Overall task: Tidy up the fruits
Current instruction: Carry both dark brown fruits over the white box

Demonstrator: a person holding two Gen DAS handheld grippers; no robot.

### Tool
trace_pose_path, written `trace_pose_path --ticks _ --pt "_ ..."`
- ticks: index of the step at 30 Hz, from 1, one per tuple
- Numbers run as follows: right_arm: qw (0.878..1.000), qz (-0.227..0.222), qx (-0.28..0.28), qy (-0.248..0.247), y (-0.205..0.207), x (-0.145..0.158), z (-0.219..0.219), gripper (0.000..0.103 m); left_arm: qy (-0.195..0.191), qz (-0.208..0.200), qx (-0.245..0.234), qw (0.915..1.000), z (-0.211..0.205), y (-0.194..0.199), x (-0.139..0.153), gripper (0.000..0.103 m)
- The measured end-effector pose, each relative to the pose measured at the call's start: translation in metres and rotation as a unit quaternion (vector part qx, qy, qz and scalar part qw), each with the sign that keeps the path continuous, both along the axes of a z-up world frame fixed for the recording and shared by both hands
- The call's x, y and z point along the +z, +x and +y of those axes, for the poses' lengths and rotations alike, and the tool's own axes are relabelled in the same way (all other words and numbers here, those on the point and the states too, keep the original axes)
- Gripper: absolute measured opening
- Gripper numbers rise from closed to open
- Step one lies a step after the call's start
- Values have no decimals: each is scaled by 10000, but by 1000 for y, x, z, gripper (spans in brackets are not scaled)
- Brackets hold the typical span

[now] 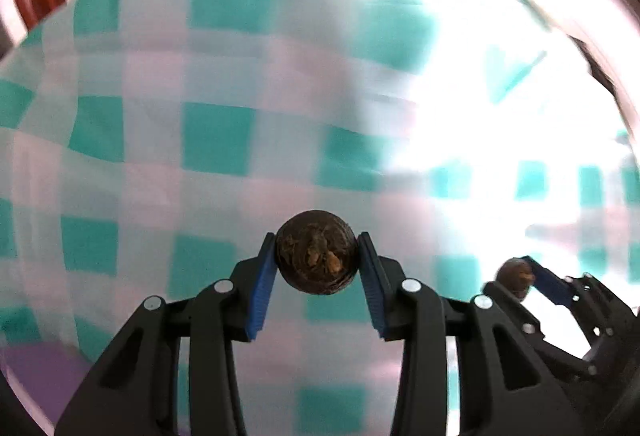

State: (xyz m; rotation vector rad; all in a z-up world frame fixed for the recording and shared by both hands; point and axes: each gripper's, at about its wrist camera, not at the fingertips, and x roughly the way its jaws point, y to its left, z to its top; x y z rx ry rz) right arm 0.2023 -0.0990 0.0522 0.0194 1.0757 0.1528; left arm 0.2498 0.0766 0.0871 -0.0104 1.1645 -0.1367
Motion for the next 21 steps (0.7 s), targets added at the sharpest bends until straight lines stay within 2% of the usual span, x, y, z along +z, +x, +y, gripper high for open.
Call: trace_pose_path --ticks 4,6,8,12,17,21 --pt "9999 -128 -24 93 -72 17 -39 42 22 -125 -103 9999 -36 -74 20 40" --pt "9996 -239 21 143 -116 32 -76 42 -44 -124 -49 9999 -47 -123 23 40" --pt "9991 -367 85 183 -149 48 -86 42 -64 -164 -34 9998 -74 -167 25 40" --pt "9982 -507 218 237 -227 59 -112 42 115 -213 -199 9995 -107 -271 20 40" --pt "9968 -609 487 179 -284 65 -119 42 181 -186 -340 9991 -121 -356 22 40" --pt "9947 -762 643 264 -307 80 -112 42 290 -456 -261 9982 -115 -387 42 40"
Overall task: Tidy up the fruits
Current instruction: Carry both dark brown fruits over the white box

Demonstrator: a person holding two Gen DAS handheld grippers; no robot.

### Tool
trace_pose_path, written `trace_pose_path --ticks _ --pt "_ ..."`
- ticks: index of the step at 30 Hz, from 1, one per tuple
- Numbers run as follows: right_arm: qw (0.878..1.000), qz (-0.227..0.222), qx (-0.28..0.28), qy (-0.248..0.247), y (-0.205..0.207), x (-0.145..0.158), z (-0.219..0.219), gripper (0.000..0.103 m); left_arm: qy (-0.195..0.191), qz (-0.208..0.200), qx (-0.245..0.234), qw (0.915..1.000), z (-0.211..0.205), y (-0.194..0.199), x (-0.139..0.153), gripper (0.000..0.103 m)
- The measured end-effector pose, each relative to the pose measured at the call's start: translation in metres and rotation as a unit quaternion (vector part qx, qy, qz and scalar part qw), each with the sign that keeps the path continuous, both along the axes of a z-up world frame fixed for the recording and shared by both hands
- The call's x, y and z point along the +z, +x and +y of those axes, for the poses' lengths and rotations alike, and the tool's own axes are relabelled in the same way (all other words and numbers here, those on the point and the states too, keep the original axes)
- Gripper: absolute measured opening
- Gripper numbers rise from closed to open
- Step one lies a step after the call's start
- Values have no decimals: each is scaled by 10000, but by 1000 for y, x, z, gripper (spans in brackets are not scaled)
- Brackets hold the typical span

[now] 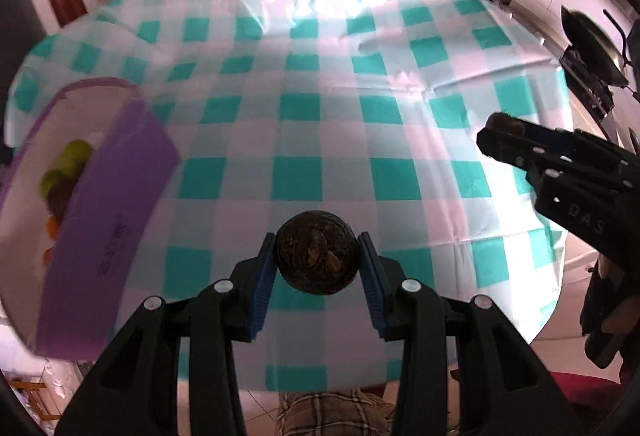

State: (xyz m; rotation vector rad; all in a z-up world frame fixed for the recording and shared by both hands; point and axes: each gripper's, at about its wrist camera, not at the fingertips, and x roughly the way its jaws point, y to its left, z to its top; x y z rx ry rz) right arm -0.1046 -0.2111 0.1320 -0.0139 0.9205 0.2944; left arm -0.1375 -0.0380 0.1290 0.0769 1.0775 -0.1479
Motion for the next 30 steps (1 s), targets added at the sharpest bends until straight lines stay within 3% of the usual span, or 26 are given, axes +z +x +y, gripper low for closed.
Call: trace_pose_path --ticks 7,16,21,26,30 --pt "9973 -353 649 -43 -28 28 47 42 -90 -388 438 9982 35 -36 30 40" --pt "9934 -271 1107 -102 -29 31 116 42 -271 -591 948 9934 98 -52 32 40" --pt "9874 -265 1559 70 -15 37 206 42 -98 -797 1244 9890 172 -56 39 40" --pt "9759 -361 2151 57 -5 52 306 42 -149 -757 1609 9840 264 -39 48 40" --pt "9739 -251 2255 29 11 49 358 42 -260 -585 1723 9830 318 -21 40 40"
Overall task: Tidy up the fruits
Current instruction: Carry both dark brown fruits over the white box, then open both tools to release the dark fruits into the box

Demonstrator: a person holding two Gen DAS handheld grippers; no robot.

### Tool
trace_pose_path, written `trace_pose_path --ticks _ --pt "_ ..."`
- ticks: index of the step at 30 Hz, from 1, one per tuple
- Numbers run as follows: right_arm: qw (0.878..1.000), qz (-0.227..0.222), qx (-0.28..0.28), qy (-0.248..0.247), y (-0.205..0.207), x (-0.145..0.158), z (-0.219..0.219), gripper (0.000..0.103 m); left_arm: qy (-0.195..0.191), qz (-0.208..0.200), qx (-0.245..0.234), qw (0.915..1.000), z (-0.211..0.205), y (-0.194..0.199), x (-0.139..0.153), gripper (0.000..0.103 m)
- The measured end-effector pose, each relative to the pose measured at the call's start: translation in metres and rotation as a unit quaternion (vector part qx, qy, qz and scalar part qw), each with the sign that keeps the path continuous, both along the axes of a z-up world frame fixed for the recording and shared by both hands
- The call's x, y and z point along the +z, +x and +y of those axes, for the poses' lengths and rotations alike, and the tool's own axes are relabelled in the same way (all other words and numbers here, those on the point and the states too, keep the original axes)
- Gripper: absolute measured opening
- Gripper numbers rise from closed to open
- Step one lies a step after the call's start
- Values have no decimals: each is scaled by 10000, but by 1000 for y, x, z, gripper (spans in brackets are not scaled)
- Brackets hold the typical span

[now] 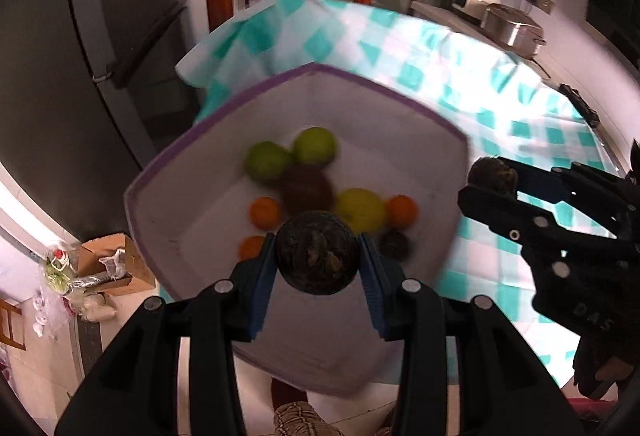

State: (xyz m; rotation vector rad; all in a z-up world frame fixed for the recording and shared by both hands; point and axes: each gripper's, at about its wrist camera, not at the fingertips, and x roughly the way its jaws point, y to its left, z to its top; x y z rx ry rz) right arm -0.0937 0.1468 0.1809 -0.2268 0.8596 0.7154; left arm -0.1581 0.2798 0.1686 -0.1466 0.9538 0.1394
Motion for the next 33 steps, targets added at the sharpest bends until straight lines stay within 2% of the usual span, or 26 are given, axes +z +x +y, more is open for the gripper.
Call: trace_pose_path --ticks 6,11,19,24,33 --pt "9987 342 -44 -366 26 -28 41 42 4 409 -376 9985 46 37 -29 40" --pt "9943 751 -312 -686 45 -58 52 42 211 789 -878 9928 52 62 -54 41" --pt "9823 1185 -541 -1347 66 -94 64 42 201 1158 -1179 9860 57 92 -81 41" --pt "9789 1266 -516 -1521 73 -102 69 42 267 1160 -1455 9822 49 100 -84 41" --pt "9780 1337 -518 -1518 81 -105 74 44 220 1277 -1579 9789 46 106 -90 41"
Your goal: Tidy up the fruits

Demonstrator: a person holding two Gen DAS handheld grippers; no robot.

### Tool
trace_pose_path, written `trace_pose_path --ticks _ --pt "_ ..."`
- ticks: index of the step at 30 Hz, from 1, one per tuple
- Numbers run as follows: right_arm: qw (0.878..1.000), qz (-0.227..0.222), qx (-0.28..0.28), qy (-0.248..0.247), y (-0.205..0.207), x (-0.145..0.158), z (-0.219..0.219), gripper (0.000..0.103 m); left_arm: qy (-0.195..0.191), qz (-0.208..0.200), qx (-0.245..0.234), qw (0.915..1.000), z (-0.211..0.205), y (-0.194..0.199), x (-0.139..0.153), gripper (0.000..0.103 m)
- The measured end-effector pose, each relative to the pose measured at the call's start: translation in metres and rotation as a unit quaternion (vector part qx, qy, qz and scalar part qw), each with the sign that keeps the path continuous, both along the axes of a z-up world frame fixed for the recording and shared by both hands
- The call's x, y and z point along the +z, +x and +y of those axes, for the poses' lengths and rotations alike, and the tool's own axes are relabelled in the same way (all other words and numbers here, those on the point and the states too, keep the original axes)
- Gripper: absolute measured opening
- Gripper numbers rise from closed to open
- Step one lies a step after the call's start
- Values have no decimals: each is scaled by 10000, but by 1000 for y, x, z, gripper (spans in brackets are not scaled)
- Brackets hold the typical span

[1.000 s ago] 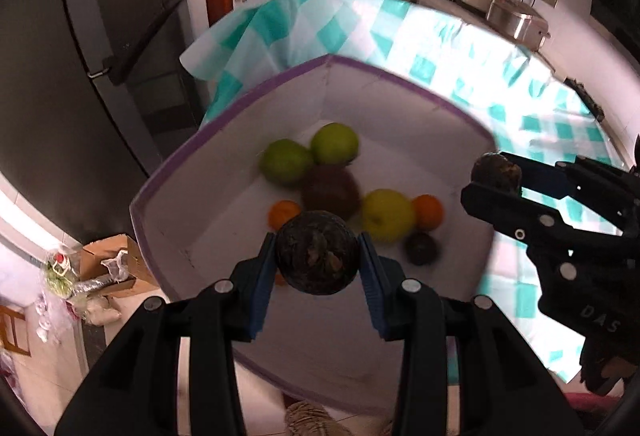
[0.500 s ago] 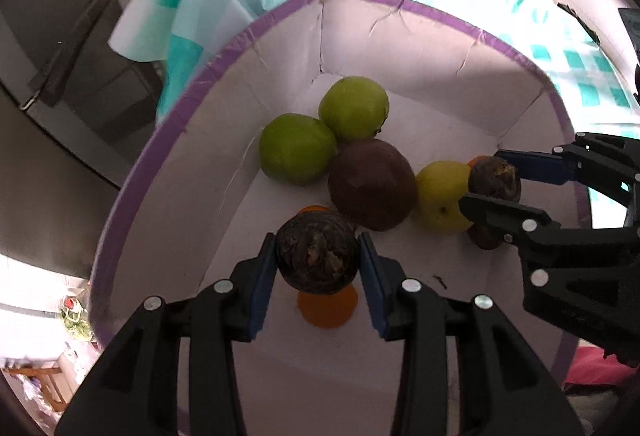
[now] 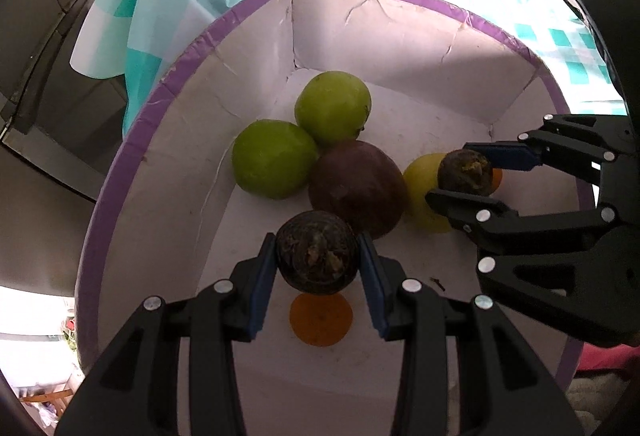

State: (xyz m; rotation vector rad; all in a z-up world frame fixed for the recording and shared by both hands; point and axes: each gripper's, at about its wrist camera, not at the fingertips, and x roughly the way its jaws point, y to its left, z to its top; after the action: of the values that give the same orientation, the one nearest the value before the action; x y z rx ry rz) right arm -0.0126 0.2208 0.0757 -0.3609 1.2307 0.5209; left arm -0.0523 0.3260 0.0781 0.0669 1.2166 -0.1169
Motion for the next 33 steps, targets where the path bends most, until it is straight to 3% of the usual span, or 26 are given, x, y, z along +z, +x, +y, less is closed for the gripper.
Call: trace_pose_path --ticks 7,9,15,20,24,27,30,33 --pt "9999 -6 -90 101 2 -1 0 45 -38 42 -8 10000 4 0 -2 43" --pt "9998 -98 -113 116 1 3 -2 55 -47 34 10 10000 3 1 -2 51" --pt "9990 -355 -270 97 -2 16 -10 62 -115 -107 195 9997 7 -3 2 71" --pt "9953 -727 -593 232 -6 38 -25 82 -245 -717 463 9961 20 -12 23 98" --pt "9907 -932 -884 440 -5 55 -37 85 -318 -1420 588 9876 30 -23 53 100" --pt "9895 -966 -928 547 -5 61 -43 87 -63 -1920 785 9782 33 -29 75 101" --pt "9918 -871 -783 503 -10 59 -37 87 237 -1886 1054 9761 33 -28 82 101" --pt "9944 -792 -562 406 -18 56 -26 87 278 -1576 1051 9815 32 -24 74 101"
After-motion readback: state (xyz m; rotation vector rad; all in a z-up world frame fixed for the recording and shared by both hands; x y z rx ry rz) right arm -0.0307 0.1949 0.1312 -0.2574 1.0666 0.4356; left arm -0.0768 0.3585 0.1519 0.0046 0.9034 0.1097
